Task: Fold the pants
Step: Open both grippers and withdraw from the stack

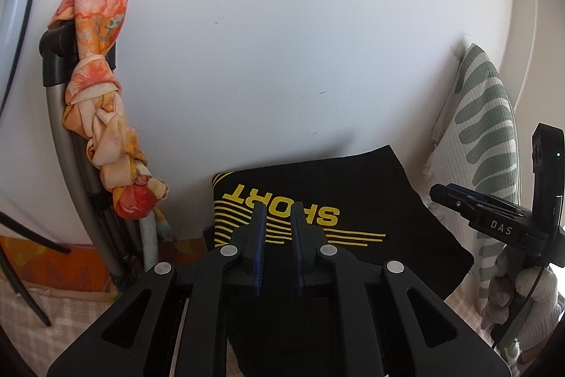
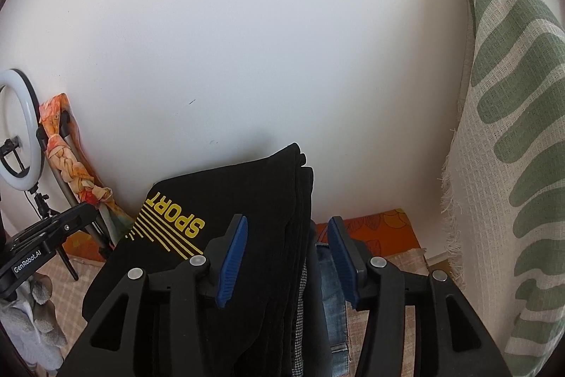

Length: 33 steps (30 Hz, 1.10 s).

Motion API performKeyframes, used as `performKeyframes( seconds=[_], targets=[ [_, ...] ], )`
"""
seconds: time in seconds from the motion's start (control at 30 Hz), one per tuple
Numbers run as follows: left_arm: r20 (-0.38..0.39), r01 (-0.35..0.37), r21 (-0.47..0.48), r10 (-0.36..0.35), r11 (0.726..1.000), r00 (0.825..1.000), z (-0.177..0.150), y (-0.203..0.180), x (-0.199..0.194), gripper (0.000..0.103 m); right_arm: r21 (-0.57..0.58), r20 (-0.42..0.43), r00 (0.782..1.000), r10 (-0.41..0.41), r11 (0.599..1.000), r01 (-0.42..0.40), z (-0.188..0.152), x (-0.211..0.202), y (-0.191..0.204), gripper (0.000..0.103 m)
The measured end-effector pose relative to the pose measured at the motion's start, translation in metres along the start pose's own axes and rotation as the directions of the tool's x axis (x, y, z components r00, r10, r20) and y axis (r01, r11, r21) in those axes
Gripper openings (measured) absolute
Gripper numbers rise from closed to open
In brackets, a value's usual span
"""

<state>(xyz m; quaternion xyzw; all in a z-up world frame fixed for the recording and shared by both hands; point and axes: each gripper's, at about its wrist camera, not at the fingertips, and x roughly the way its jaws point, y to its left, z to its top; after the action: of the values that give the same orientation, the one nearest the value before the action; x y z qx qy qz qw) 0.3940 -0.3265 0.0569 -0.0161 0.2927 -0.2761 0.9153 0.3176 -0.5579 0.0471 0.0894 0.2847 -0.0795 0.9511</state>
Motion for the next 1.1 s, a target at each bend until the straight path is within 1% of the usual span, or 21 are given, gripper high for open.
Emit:
performKeyframes(
  seconds=[0.1,0.17,0.23,0.3,0.37,0.43,0.5,0.57,0.63,0.77,0.83,0.87,0.93,1.1],
  targets=[
    [0.004,-0.001,0.013,0.001,1.0,1.0,-0.003,-0.005,-0.012,0.012,-0.002,0.003,1.0,-0.001,1.0,0.001,-0.001,-0.012,0.004,0.053],
    [0.005,0.004,0.013,-0.004,1.0,1.0,-0.004,-0.007,-0.02,0.015,-0.002,0.009,1.0,-0.002,1.0,0.002,-0.003,-0.021,0.006,0.058],
    [0.01,0.006,0.014,-0.006,1.0,1.0,-0.005,-0.011,-0.028,0.032,-0.003,0.017,1.0,-0.003,1.0,0.003,-0.006,-0.029,0.009,0.061],
    [0.021,0.004,0.023,-0.005,1.0,1.0,-0.007,-0.013,-0.04,0.033,-0.016,0.022,1.0,-0.011,1.0,0.012,-0.01,-0.038,0.015,0.063],
    [0.03,0.004,0.029,-0.004,1.0,1.0,-0.008,-0.015,-0.051,0.033,-0.03,0.03,0.999,-0.016,0.999,0.017,-0.014,-0.047,0.022,0.067],
    [0.035,0.006,0.027,-0.007,1.0,0.999,-0.01,-0.015,-0.062,0.044,-0.037,0.042,0.999,-0.017,0.999,0.018,-0.018,-0.059,0.028,0.076],
    [0.04,0.008,0.031,-0.009,0.999,0.999,-0.013,-0.015,-0.074,0.048,-0.043,0.05,0.999,-0.016,0.999,0.019,-0.024,-0.068,0.035,0.078],
    [0.041,0.007,0.035,-0.008,0.999,0.999,-0.017,-0.014,-0.086,0.05,-0.045,0.06,0.998,-0.017,0.999,0.019,-0.029,-0.079,0.041,0.083],
    [0.037,0.016,0.027,-0.017,0.999,0.999,-0.024,-0.012,-0.096,0.06,-0.045,0.074,0.997,-0.017,0.999,0.02,-0.035,-0.091,0.047,0.088],
    [0.028,0.025,0.021,-0.026,0.999,0.999,-0.039,-0.01,-0.117,0.063,-0.052,0.096,0.995,-0.019,0.998,0.024,-0.05,-0.112,0.06,0.097],
    [0.028,0.023,0.032,-0.024,0.999,0.999,-0.047,-0.011,-0.129,0.066,-0.07,0.107,0.994,-0.021,0.997,0.029,-0.058,-0.122,0.07,0.102],
    [0.029,0.019,0.04,-0.02,0.999,0.999,-0.051,-0.012,-0.134,0.066,-0.079,0.111,0.994,-0.023,0.996,0.032,-0.063,-0.127,0.075,0.102],
    [0.033,0.008,0.055,-0.01,0.998,0.999,-0.06,-0.013,-0.147,0.071,-0.084,0.117,0.993,-0.021,0.996,0.031,-0.072,-0.137,0.084,0.103],
    [0.029,-0.007,0.056,0.005,0.998,1.0,-0.078,-0.012,-0.174,0.077,-0.056,0.127,0.992,-0.003,0.998,0.01,-0.094,-0.16,0.099,0.103]
  ],
)
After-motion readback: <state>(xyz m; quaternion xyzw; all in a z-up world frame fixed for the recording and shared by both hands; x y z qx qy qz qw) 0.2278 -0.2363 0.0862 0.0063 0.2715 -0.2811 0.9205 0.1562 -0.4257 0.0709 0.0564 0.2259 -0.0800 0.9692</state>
